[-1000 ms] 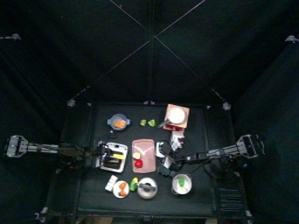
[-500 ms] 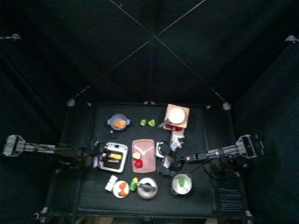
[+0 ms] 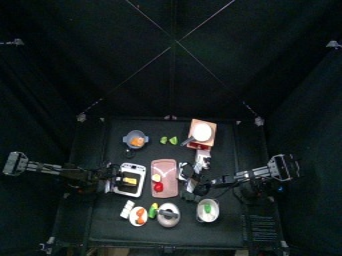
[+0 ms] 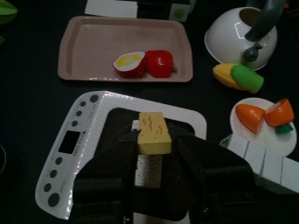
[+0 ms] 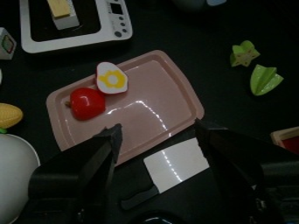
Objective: Place egg block on rice
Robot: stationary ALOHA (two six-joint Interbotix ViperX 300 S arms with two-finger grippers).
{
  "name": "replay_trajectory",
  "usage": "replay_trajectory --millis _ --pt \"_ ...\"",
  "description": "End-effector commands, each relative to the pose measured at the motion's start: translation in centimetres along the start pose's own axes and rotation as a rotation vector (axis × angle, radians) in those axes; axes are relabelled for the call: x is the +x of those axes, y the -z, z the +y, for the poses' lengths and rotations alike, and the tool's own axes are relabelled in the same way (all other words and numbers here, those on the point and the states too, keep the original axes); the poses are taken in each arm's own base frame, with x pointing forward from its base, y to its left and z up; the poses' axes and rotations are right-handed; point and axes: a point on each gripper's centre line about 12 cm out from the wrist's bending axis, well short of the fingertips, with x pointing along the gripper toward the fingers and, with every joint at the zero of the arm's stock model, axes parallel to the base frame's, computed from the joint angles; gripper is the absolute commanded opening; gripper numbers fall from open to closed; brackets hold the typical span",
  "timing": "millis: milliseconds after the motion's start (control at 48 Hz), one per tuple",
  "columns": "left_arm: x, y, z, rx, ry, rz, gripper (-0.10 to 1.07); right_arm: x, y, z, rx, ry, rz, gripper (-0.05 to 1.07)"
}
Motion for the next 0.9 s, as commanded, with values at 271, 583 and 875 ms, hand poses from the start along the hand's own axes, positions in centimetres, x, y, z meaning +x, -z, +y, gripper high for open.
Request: replay_trajectory --millis 271,583,875 --pt "-0.07 -0.9 0.08 -0.017 -0.006 -0.021 0.61 -0.41 -1.05 0.16 0.004 -0.01 -0.03 0.96" --pt "-0.07 -0.93 0.72 -0.051 -0.039 -0.023 0.77 -0.43 -1.17 0.19 0.0 -0.011 -0.033 0.96" --pt "-0.07 -0.93 0.72 -0.053 -0.038 -0.023 0.78 -0.45 -1.22 0.25 -0.003 -0.012 -0.034 0.96"
